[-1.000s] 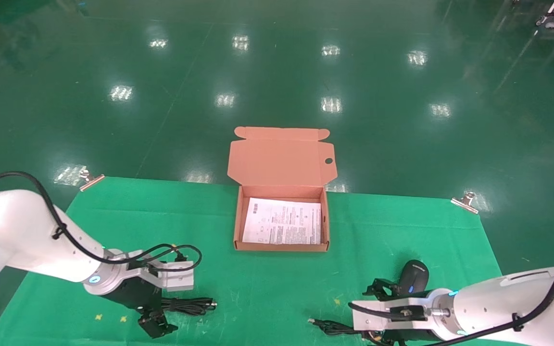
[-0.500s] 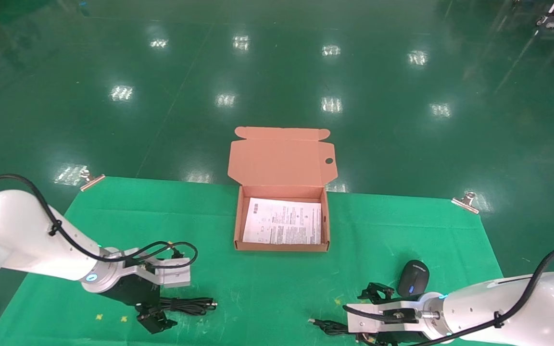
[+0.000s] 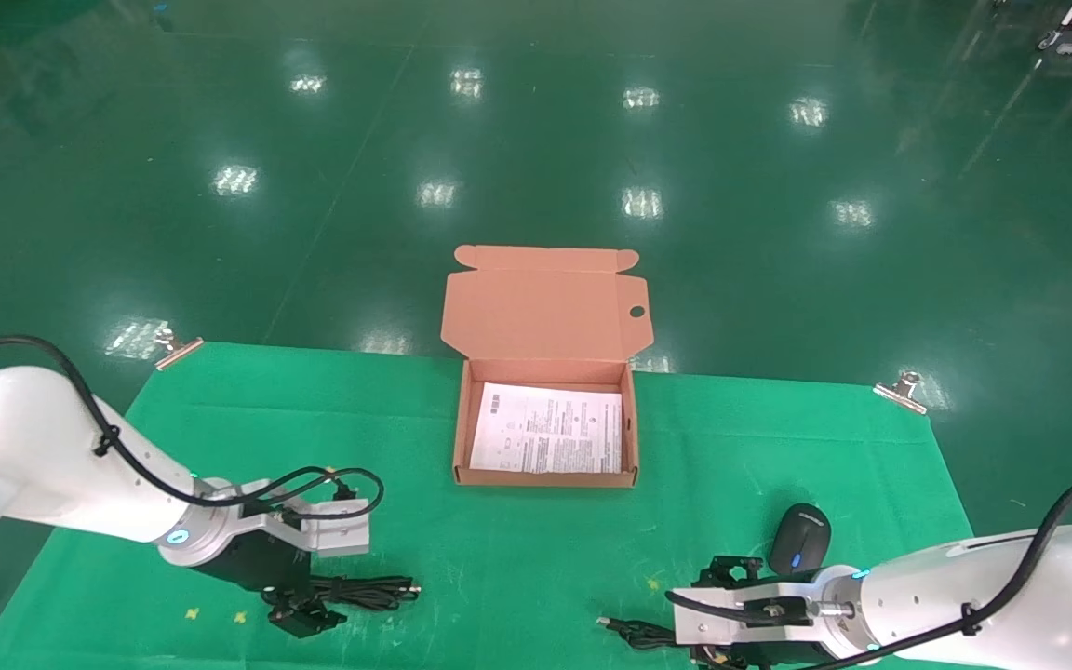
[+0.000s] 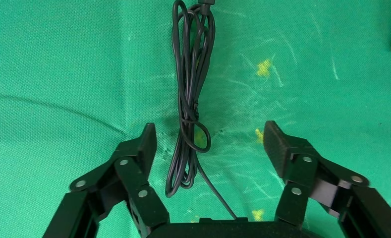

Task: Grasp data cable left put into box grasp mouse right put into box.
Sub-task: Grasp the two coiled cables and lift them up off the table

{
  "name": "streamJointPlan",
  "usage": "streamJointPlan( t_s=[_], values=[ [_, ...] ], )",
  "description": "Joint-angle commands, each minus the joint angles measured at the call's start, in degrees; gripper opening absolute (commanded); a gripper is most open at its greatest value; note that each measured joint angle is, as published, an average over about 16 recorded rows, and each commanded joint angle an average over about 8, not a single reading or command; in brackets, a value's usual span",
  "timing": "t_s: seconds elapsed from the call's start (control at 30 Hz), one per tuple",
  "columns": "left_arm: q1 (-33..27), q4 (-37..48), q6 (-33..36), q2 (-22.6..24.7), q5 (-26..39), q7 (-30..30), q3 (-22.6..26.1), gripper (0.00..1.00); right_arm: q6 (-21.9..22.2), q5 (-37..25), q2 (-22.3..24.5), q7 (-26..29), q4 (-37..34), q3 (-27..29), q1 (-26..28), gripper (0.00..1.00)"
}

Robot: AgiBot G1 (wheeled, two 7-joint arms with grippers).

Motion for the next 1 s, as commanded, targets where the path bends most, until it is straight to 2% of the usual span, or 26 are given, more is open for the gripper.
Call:
streamJointPlan(
  t_s=[0.03, 1.0],
  values=[
    [0.00, -0.09, 0.04, -0.02, 0.02, -0.05, 0.01, 0.00, -0.05, -0.01, 0.05, 0.04, 0.09, 0.00, 0.02, 0.00],
    [0.01, -0.44, 0.16, -0.12, 0.14, -0.21, 0.09, 0.00, -0.25, -0.08, 0.21, 0.19, 0.37, 0.01, 0.12, 0.00]
  ],
)
